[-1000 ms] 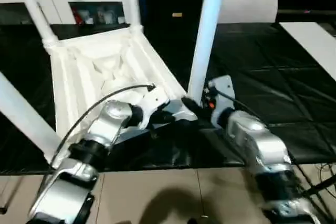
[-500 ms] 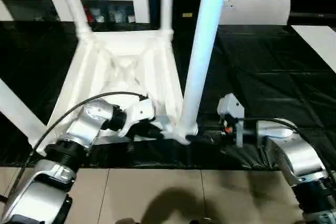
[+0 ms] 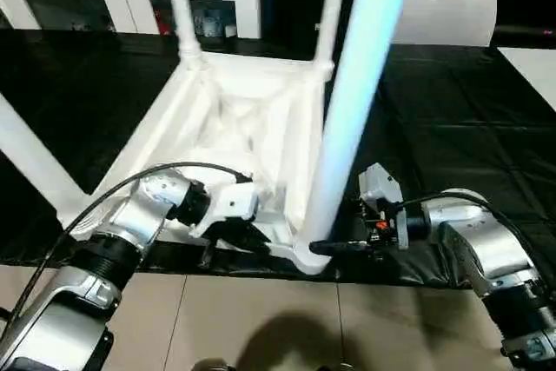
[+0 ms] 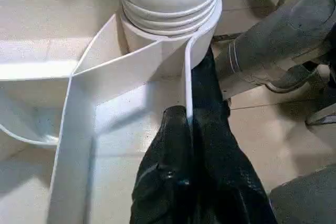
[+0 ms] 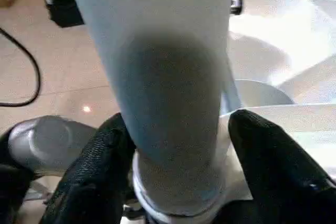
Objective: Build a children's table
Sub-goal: Rotate leg to tighten
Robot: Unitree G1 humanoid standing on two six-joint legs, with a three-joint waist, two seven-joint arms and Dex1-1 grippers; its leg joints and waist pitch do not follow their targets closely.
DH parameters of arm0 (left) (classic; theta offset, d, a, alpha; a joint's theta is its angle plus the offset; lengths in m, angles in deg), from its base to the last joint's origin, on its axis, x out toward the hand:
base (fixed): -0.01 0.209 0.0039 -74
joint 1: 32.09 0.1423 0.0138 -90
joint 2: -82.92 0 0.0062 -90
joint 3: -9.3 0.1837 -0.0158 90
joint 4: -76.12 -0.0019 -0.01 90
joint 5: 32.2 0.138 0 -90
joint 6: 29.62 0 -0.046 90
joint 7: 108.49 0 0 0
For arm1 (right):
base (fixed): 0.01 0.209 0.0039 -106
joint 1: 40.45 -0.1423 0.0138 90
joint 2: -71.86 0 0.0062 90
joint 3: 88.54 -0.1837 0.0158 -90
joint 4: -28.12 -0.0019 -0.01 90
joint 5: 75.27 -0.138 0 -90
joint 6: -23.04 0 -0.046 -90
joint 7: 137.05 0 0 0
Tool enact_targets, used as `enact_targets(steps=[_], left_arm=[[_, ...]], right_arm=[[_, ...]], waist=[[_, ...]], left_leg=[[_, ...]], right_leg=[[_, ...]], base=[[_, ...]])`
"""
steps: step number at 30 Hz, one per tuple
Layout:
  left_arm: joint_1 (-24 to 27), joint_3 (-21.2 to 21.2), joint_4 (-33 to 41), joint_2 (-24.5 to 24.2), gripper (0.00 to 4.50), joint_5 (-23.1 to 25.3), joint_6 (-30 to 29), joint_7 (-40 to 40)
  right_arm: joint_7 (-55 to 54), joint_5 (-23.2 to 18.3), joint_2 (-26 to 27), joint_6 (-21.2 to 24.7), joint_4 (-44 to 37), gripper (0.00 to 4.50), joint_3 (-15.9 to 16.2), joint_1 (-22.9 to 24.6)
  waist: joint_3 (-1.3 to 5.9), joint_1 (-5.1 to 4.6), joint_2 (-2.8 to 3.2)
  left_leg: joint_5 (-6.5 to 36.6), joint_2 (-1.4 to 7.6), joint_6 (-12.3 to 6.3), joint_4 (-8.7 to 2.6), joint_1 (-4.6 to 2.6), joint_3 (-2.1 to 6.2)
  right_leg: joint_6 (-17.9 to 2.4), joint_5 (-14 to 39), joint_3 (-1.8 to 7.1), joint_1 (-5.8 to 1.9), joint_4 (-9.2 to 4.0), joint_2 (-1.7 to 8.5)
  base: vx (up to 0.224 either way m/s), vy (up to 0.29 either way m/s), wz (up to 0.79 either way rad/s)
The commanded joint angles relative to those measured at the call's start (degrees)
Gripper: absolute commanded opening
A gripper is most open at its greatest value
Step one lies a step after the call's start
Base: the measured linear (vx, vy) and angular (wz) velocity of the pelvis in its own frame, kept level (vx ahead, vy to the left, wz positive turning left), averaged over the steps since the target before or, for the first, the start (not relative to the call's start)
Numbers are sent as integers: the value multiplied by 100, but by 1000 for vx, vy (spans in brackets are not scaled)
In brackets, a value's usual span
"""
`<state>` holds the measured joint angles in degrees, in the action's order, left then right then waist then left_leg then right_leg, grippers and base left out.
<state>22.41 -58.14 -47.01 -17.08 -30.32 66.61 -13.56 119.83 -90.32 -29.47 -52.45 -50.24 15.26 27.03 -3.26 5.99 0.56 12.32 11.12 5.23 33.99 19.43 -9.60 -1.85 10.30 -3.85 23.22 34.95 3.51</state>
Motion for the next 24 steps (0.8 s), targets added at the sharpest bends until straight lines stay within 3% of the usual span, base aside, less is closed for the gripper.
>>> enact_targets(steps=[1, 2, 8, 13, 15, 16, 19, 20, 21, 23, 24], left_arm=[[2, 208, 144, 58, 0, 10, 161, -242], [3, 208, 133, 59, 0, 18, 181, -243], [24, 237, 153, 23, 0, 53, 197, -249], [37, 236, 147, -5, 0, 49, 199, -258], [67, 188, 151, 6, 0, 10, 83, -204], [79, 166, 157, 22, 0, -11, 24, -179], [71, 11, 137, 161, 0, -69, -302, 155], [71, 11, 137, 161, 0, -69, -302, 155], [17, -56, 50, 240, 0, -13, -387, 430], [-32, -112, -29, 308, 0, 41, -509, 683], [-110, -203, -153, 427, 0, 106, -656, 1075]], right_arm=[[168, -91, -63, 33, -34, 264, 23, -76], [221, -98, -76, 44, -38, 251, 28, -76], [370, -160, -83, 143, 1, 208, 67, -70], [371, -267, -42, 274, -40, 198, 79, -26], [296, -400, 25, 536, -245, 197, 72, 98], [239, -437, 56, 613, -307, 197, 52, 137], [-385, -148, 219, 765, -519, 196, 126, 276], [-385, -148, 219, 765, -519, 196, 126, 276], [-994, 125, 422, 913, -485, 196, 137, 287], [-1399, 246, 601, 968, -440, 196, 93, 281], [-1979, 325, 915, 1156, -408, 196, -8, 259]], waist=[[404, -26, 2], [404, -29, -18], [416, 3, -4], [414, 16, 2], [413, 15, 21], [422, 25, 1], [406, 18, 4], [393, 4, 0], [380, -6, 1], [317, -50, -3], [299, -109, -5]], left_leg=[[542, 205, -385, -351, 41, 12], [526, 209, -387, -353, 43, 11], [451, 204, -401, -342, 40, 10], [504, 204, -355, -347, 37, 13], [503, 201, -352, -346, 39, 12], [452, 203, -355, -343, 40, 17], [470, 204, -332, -351, 40, 12], [560, 193, -278, -365, 38, 17], [632, 189, -256, -373, 33, 16], [1016, 157, -142, -402, -3, 18], [1178, 112, -45, -401, -40, 26]], right_leg=[[-1242, 935, 292, -372, -380, 430], [-1233, 922, 290, -371, -380, 431], [-1243, 828, 288, -369, -366, 427], [-1222, 911, 284, -369, -372, 426], [-1218, 896, 286, -371, -381, 421], [-1220, 825, 288, -379, -358, 424], [-1182, 914, 286, -362, -379, 426], [-1123, 1128, 281, -364, -401, 425], [-1085, 1293, 282, -357, -422, 425], [-829, 2212, 271, -332, -532, 432], [-546, 2927, 259, -290, -624, 418]], base=[[0, 0, 0], [0, 0, 0], [0, 0, 0], [0, 0, 0], [0, 0, 0], [0, 0, 0], [0, 0, 0], [0, 0, 0], [0, 0, 0], [0, 0, 0], [-53, -11, 0]])
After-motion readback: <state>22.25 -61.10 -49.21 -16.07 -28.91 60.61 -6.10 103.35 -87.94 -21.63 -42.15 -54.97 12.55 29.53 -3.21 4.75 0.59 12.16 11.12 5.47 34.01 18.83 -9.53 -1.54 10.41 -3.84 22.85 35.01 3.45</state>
